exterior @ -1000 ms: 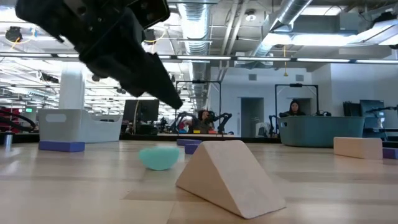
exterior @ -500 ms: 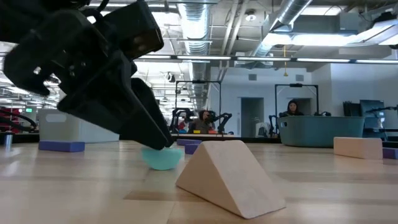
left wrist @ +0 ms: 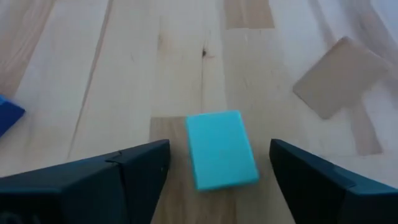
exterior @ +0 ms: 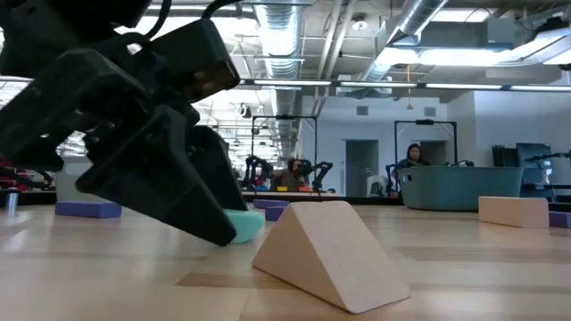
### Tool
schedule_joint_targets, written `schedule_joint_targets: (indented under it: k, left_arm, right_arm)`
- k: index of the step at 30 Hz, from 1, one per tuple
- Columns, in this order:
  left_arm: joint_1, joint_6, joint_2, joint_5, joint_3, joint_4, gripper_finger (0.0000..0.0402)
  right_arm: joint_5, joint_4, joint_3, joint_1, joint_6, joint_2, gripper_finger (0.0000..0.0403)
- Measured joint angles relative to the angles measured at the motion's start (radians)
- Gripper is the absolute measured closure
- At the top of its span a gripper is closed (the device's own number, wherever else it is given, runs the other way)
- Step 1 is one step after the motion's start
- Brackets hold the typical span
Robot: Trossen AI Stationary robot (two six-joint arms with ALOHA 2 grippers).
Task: Sort & place blocks by color
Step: Put the light blue block into the dark green bin
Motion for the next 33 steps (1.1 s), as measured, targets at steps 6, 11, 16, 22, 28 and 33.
schedule_joint_targets:
  k: [6, 11, 16, 22, 28, 33]
  left_arm:
    - [0.023, 0.004, 0.002, 0.003, 0.002, -0.022, 0.0189]
    - [0.043, 0.012, 0.000, 0.023, 0.003, -0.029, 0.0271]
    - [0.078, 0.024, -0.003, 0.075, 0.003, -0.012, 0.0303]
    - [0.150, 0.066, -0.037, 0.119, 0.036, -0.025, 0.0302]
    - [0.215, 0.111, -0.093, 0.139, 0.072, -0.025, 0.0282]
    - [0.271, 0.188, -0.134, 0.195, 0.110, -0.017, 0.0298]
  right_arm:
    - [0.030, -0.002, 0.000, 0.010, 0.030, 0.000, 0.0372]
    - [0.026, 0.002, 0.000, 0.011, 0.027, 0.000, 0.0372]
    - [0.025, 0.001, 0.000, 0.017, 0.023, 0.000, 0.0372]
    - [0.025, 0.001, 0.000, 0.027, 0.022, 0.000, 0.0372]
    - [0.045, -0.031, 0.001, 0.030, 0.044, 0.000, 0.0372]
    - [0.047, -0.097, 0.001, 0.030, 0.045, -0.014, 0.0372]
